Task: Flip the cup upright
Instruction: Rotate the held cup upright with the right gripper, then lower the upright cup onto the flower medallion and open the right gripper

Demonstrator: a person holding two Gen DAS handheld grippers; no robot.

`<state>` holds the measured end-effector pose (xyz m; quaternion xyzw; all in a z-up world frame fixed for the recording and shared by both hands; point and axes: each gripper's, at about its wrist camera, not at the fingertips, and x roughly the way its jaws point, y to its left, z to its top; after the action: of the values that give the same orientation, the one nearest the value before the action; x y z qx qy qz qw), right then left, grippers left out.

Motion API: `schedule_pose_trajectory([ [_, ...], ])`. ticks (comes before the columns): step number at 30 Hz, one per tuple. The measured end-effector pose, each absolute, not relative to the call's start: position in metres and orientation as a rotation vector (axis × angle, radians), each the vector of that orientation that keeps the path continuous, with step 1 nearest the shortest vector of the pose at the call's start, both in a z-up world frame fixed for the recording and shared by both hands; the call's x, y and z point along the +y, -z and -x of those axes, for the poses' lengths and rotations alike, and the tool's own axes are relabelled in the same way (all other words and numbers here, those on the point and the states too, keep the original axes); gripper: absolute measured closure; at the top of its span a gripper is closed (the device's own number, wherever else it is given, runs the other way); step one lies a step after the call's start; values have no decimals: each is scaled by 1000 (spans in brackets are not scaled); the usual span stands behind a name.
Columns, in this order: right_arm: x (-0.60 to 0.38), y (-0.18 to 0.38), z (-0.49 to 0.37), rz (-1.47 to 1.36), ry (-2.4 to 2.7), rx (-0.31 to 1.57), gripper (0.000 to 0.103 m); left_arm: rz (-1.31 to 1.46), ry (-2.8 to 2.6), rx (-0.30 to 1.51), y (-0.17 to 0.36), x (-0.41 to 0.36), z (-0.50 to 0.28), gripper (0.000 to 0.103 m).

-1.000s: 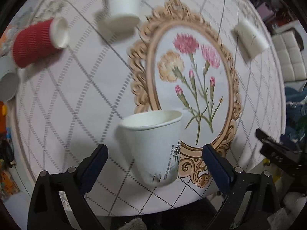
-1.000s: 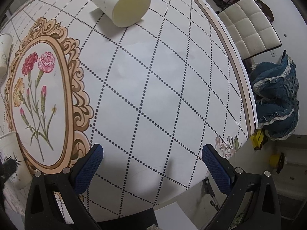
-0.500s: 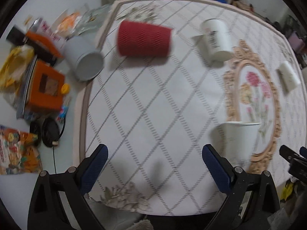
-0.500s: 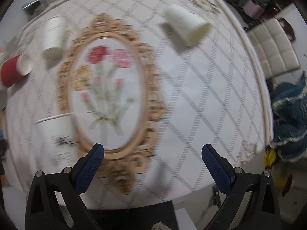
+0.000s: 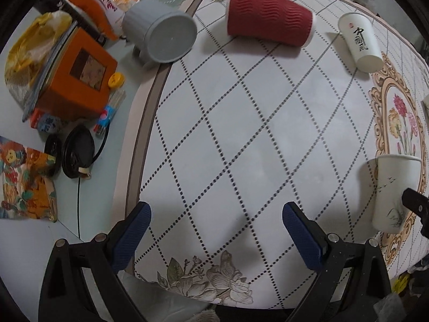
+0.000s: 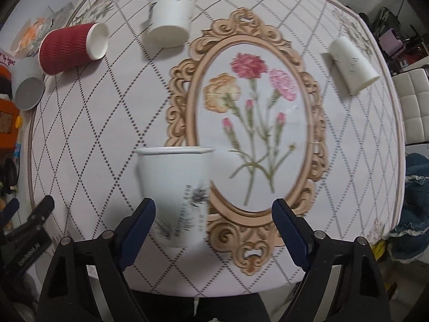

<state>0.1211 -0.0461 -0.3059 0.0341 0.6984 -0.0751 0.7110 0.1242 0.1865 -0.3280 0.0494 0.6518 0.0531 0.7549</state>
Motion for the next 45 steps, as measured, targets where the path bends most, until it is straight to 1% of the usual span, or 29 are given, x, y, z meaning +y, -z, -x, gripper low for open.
schedule_pose_trajectory([
  [1,-44,308,-122,-69,164,1550,16,-107,-118,1422,329,188,-123,3],
  [5,-33,319,-128,-64,148,1570,24,-101,-115,1424,334,191,-123,3],
  [7,-30,325,-130,-69,147,1580,31,-100,-112,1425,336,191,-124,3],
  [8,-30,327,-131,-78,151,1581,41,-99,-114,1421,336,190,-125,3],
  [9,-30,328,-132,-84,157,1579,40,-97,-118,1419,337,190,-126,3],
  [15,-38,325,-133,-139,153,1553,41,-90,-110,1426,341,187,-135,3],
  [18,-49,317,-130,-180,154,1511,42,-78,-82,1435,342,184,-142,0],
  [22,-64,300,-130,-241,162,1412,42,-72,-64,1437,343,178,-152,0],
  [25,-74,287,-137,-251,180,1298,42,-60,-65,1457,348,173,-166,0],
  [29,-77,282,-161,-224,217,1150,42,-72,-94,1455,350,161,-184,0],
  [32,-78,292,-173,-171,259,1032,42,-87,-104,1453,356,154,-195,0],
  [34,-79,299,-178,-139,278,994,42,-100,-99,1453,361,149,-200,0],
  [39,-69,311,-163,-34,281,915,42,-118,-71,1458,366,142,-203,0],
  [45,-61,311,-136,-6,259,928,40,-124,-46,1456,361,135,-187,0],
])
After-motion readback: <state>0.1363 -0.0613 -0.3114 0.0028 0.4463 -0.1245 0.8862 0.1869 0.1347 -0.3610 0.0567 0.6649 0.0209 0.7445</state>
